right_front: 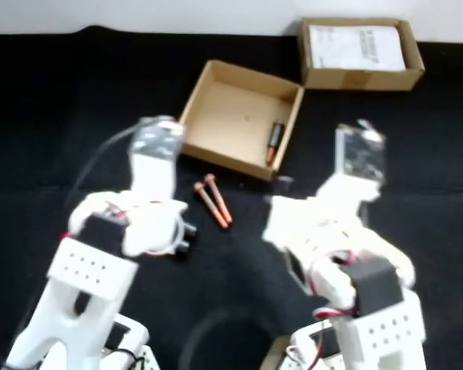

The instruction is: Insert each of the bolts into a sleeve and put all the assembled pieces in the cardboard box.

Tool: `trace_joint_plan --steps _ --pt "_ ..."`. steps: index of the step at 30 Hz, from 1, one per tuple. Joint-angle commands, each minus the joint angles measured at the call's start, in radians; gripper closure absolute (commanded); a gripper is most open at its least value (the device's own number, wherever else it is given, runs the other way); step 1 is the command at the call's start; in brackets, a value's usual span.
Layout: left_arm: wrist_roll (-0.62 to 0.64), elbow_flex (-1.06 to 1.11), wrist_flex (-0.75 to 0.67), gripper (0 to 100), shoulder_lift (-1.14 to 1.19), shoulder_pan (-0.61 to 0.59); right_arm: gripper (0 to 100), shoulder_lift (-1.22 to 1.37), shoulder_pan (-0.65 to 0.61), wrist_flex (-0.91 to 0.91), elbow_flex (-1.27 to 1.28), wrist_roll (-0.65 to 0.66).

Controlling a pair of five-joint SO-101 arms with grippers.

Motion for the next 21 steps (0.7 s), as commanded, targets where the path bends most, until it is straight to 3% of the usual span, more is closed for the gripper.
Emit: trace_joint_plan --steps 1,6,14,21 --pt "-0.095 -0.122 0.041 99 0.11 0.128 99.2 -0.125 0.179 -0.065 0.07 0.087" --pt "-0.387 -0.266 0.061 99 0.317 0.159 99.2 -0.272 0.381 -0.116 0.2 0.161" --pt "-0.718 -0.383 0.054 98 0.559 0.2 99.2 -0.519 0.601 -0.113 0.403 0.23" --pt "-1.033 -0.407 -0.038 86 0.633 0.26 99.2 -0.725 0.766 -0.105 0.549 0.256"
